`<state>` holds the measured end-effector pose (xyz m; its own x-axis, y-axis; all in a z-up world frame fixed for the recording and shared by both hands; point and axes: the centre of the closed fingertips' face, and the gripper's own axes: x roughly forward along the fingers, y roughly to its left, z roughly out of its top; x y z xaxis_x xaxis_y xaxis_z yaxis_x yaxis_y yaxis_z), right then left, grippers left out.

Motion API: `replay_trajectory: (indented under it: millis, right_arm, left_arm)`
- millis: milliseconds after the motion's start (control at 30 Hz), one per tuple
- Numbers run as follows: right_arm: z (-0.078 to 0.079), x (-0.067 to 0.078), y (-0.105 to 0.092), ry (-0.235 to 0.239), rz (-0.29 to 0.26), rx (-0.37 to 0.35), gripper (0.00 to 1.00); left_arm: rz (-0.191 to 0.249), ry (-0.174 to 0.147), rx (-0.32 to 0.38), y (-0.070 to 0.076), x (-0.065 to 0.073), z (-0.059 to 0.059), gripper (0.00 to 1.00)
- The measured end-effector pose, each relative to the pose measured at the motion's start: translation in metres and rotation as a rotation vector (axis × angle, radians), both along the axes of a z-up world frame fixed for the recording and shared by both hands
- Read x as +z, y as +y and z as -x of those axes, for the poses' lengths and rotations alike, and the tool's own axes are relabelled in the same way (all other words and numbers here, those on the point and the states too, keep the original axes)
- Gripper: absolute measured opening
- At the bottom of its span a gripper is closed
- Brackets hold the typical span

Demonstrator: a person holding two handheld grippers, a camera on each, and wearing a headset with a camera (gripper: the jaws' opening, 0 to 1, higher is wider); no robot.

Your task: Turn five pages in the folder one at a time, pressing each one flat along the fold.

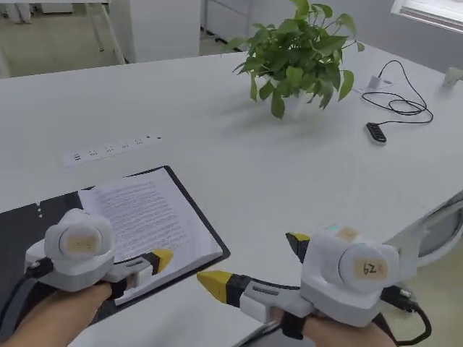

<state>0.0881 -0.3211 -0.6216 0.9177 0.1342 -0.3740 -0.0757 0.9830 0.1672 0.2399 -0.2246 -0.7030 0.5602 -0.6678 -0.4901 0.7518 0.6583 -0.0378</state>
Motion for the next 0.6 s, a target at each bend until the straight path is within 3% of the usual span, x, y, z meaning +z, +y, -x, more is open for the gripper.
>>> replay_trajectory:
  millis: [367,600]
  right_arm:
    - [0.003,0.003,0.000,-0.007,0.014,-0.034,0.99]
    - [0.003,0.000,0.000,0.003,0.019,-0.052,0.98]
  left_arm:
    - [0.001,0.016,-0.021,-0.027,-0.016,-0.009,0.83]
    - [-0.014,0.021,-0.010,-0.039,-0.038,-0.022,0.82]
